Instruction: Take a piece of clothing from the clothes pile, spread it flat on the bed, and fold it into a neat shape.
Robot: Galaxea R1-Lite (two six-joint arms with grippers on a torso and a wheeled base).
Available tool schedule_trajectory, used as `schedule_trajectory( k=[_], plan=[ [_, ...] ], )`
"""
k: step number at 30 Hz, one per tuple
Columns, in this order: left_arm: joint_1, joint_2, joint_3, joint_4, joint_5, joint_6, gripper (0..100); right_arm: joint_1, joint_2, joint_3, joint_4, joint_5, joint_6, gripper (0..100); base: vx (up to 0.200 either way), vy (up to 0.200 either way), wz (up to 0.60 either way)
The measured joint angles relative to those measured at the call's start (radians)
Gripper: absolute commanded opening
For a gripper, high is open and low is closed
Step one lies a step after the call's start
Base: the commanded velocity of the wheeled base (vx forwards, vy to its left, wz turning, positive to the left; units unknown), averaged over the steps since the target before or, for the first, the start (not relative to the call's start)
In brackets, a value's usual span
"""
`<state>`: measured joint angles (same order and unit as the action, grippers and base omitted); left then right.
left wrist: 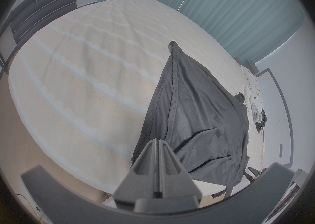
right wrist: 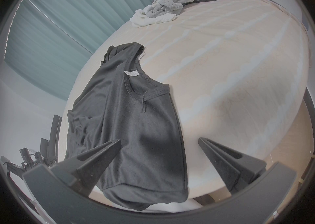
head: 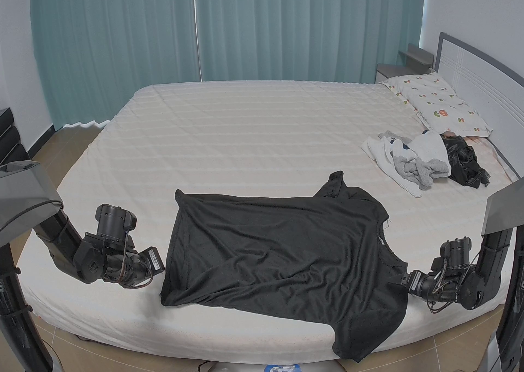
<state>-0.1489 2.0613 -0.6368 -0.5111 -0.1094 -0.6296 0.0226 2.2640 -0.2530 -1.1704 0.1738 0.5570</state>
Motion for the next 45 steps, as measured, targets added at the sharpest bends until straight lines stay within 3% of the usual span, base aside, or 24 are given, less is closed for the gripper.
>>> schedule_trajectory(
  k=[2, 3, 12, 19, 26, 36, 37, 45],
  plan=[
    [0.001, 0.009, -0.007, -0.001, -0.001, -0.001, 0, 0.004, 0.02, -0.024, 0.0, -0.004, 0.0, 100, 0.0, 0.0, 0.0],
    [0.001, 0.012, -0.01, -0.001, -0.001, -0.001, 0, 0.006, 0.029, -0.034, 0.0, -0.006, 0.0, 0, 0.0, 0.0, 0.0],
    [0.009, 0.034, -0.03, -0.001, -0.007, -0.002, 0, 0.009, 0.094, -0.103, -0.003, -0.01, -0.001, 0, 0.0, 0.0, 0.0],
    [0.012, 0.053, -0.072, 0.0, -0.007, -0.051, 0, -0.041, 0.098, -0.114, -0.073, 0.004, -0.001, 0, 0.0, 0.0, 0.0],
    [0.006, 0.103, -0.206, 0.007, -0.006, -0.161, 0, -0.103, 0.092, -0.118, -0.135, 0.064, -0.003, 0, 0.0, 0.0, 0.0],
    [-0.043, 0.216, -0.356, 0.014, 0.008, -0.194, 0, -0.146, 0.105, -0.153, -0.146, 0.094, -0.023, 0, 0.0, 0.0, 0.0],
    [-0.048, 0.223, -0.365, 0.019, 0.01, -0.193, 100, -0.146, 0.108, -0.154, -0.146, 0.094, -0.03, 100, 0.0, 0.0, 0.0],
    [-0.059, 0.255, -0.406, 0.03, 0.014, -0.181, 100, -0.146, 0.125, -0.159, -0.15, 0.094, -0.039, 100, 0.0, 0.0, 0.0]
  ],
)
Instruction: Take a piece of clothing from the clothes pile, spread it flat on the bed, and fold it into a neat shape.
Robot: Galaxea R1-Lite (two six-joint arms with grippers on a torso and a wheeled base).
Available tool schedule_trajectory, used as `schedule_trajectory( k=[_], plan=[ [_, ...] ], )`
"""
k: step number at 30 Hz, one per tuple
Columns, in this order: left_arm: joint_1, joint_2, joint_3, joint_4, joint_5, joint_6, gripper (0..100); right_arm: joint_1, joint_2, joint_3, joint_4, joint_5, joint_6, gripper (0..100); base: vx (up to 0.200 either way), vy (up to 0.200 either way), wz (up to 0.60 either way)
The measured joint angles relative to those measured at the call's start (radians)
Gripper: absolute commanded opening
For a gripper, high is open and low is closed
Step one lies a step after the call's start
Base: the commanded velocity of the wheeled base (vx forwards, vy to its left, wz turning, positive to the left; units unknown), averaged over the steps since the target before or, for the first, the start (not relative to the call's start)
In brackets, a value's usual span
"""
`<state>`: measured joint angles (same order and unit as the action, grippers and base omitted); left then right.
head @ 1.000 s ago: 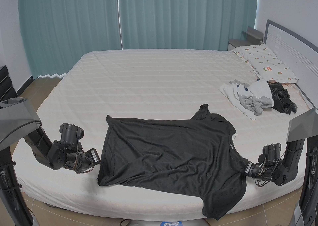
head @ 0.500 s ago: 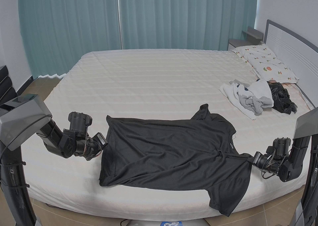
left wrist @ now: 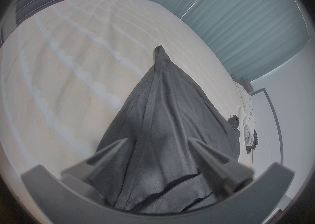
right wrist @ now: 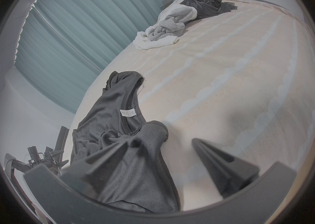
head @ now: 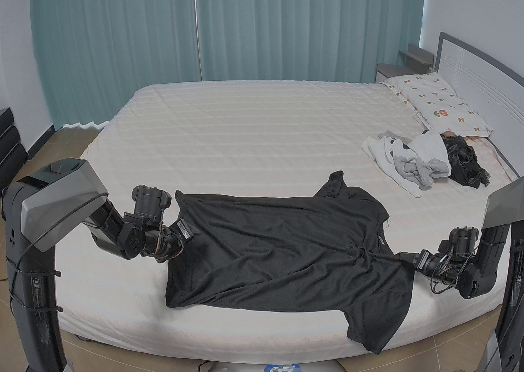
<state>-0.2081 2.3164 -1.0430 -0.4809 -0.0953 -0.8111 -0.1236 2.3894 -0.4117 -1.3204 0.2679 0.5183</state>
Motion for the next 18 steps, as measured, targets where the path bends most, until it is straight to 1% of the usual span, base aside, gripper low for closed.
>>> schedule_trajectory(
  k=[5, 11, 15, 18],
  plan=[
    [-0.007, 0.011, -0.012, 0.0, -0.002, 0.011, 100, 0.0, 0.001, 0.0, 0.0, 0.0, 0.001, 100, 0.0, 0.0, 0.0],
    [-0.036, 0.03, -0.023, -0.004, -0.005, 0.019, 100, 0.003, 0.001, 0.001, -0.014, 0.001, 0.003, 100, 0.0, 0.0, 0.0],
    [-0.042, 0.043, -0.031, 0.0, -0.003, 0.067, 100, 0.004, 0.001, 0.003, -0.014, 0.001, 0.004, 100, 0.0, 0.0, 0.0],
    [-0.044, 0.05, -0.033, 0.002, -0.001, 0.075, 100, 0.004, 0.001, 0.004, -0.014, 0.001, 0.005, 100, 0.0, 0.0, 0.0]
  ],
)
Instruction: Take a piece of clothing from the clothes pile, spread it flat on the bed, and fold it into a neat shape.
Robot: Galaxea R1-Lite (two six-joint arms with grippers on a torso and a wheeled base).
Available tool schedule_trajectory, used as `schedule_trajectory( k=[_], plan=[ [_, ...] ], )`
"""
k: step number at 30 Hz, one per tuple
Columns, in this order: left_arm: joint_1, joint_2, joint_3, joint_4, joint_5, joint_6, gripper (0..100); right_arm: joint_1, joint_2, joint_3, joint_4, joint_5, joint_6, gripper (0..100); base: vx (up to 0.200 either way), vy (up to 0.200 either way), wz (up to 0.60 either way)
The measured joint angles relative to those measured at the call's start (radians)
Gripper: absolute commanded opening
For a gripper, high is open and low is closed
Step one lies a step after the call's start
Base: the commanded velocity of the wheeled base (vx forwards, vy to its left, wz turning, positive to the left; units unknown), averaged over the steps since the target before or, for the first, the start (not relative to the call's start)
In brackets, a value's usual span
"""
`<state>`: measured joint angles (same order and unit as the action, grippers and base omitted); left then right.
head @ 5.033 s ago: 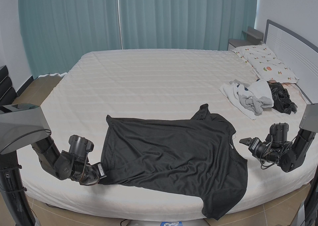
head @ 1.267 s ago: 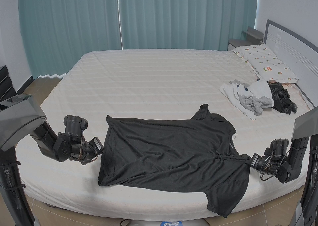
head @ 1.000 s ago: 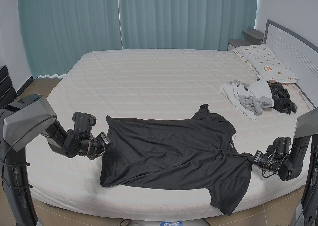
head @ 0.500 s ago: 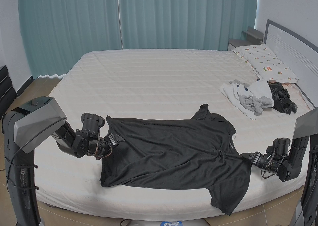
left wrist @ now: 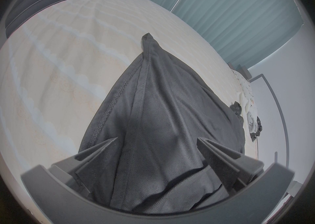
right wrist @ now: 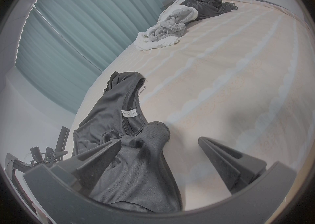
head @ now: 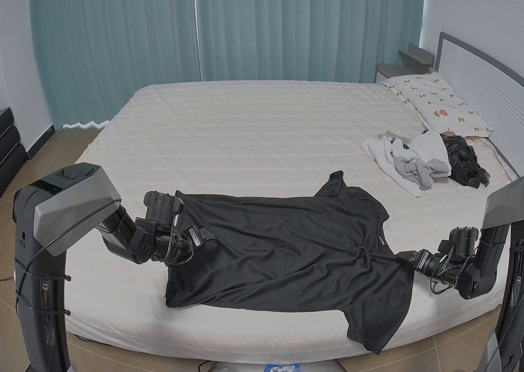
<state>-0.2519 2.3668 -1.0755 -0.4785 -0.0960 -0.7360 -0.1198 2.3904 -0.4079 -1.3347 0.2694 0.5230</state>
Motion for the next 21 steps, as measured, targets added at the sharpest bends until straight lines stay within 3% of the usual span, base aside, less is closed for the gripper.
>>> schedule_trajectory(
  k=[1, 14, 21],
  plan=[
    [-0.001, 0.001, 0.0, 0.0, 0.001, 0.0, 0, 0.0, 0.0, 0.0, 0.0, 0.0, 0.0, 100, 0.0, 0.0, 0.0],
    [0.01, 0.008, 0.01, 0.053, 0.03, 0.096, 0, 0.001, 0.0, 0.006, -0.016, 0.0, 0.007, 100, 0.0, 0.0, 0.0],
    [0.057, -0.009, 0.001, 0.043, 0.047, 0.107, 0, -0.002, 0.0, 0.011, -0.026, 0.0, 0.007, 100, 0.0, 0.0, 0.0]
  ],
)
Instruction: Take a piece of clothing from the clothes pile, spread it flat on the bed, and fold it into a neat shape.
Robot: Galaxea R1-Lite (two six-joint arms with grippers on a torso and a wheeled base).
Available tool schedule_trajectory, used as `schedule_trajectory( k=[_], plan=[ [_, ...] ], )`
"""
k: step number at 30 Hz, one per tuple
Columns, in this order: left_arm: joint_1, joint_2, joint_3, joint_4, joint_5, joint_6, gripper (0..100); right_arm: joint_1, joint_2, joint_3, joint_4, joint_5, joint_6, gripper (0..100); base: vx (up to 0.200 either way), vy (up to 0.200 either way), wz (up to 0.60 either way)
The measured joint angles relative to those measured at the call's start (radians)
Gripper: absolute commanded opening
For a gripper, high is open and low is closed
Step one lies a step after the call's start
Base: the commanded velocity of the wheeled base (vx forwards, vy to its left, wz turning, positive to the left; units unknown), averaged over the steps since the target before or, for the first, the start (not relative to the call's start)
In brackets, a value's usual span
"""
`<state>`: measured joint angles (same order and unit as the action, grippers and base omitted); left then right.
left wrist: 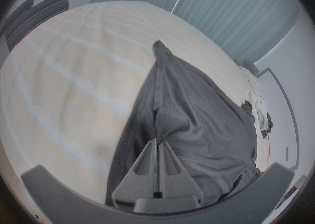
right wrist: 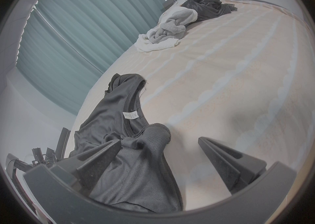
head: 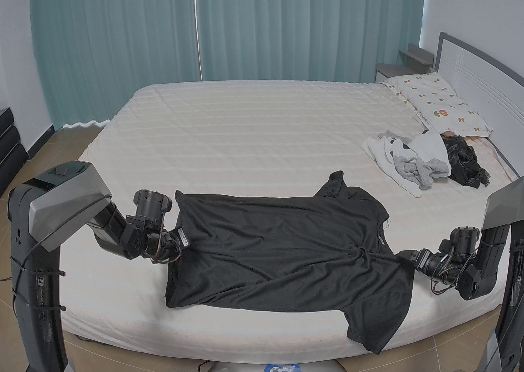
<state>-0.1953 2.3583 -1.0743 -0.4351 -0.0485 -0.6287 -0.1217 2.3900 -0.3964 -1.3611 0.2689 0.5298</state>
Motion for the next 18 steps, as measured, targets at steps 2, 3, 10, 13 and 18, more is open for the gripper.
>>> schedule_trajectory(
  k=[2, 3, 10, 13, 18],
  plan=[
    [0.011, -0.003, -0.014, 0.001, 0.012, -0.001, 0, 0.0, 0.001, 0.001, -0.005, 0.0, 0.001, 100, 0.0, 0.0, 0.0],
    [0.021, -0.004, -0.023, 0.0, 0.02, -0.001, 0, 0.0, 0.001, 0.002, -0.005, 0.0, 0.001, 100, 0.0, 0.0, 0.0],
    [0.057, -0.002, -0.063, -0.001, 0.026, -0.002, 0, 0.0, 0.004, 0.001, -0.007, 0.0, 0.002, 100, 0.0, 0.0, 0.0],
    [0.061, 0.003, -0.095, -0.001, 0.025, -0.002, 0, 0.001, 0.005, 0.0, -0.008, -0.001, 0.002, 100, 0.0, 0.0, 0.0],
    [0.063, 0.017, -0.149, 0.0, 0.025, -0.003, 0, 0.001, 0.005, -0.001, -0.009, -0.002, 0.004, 100, 0.0, 0.0, 0.0]
  ],
)
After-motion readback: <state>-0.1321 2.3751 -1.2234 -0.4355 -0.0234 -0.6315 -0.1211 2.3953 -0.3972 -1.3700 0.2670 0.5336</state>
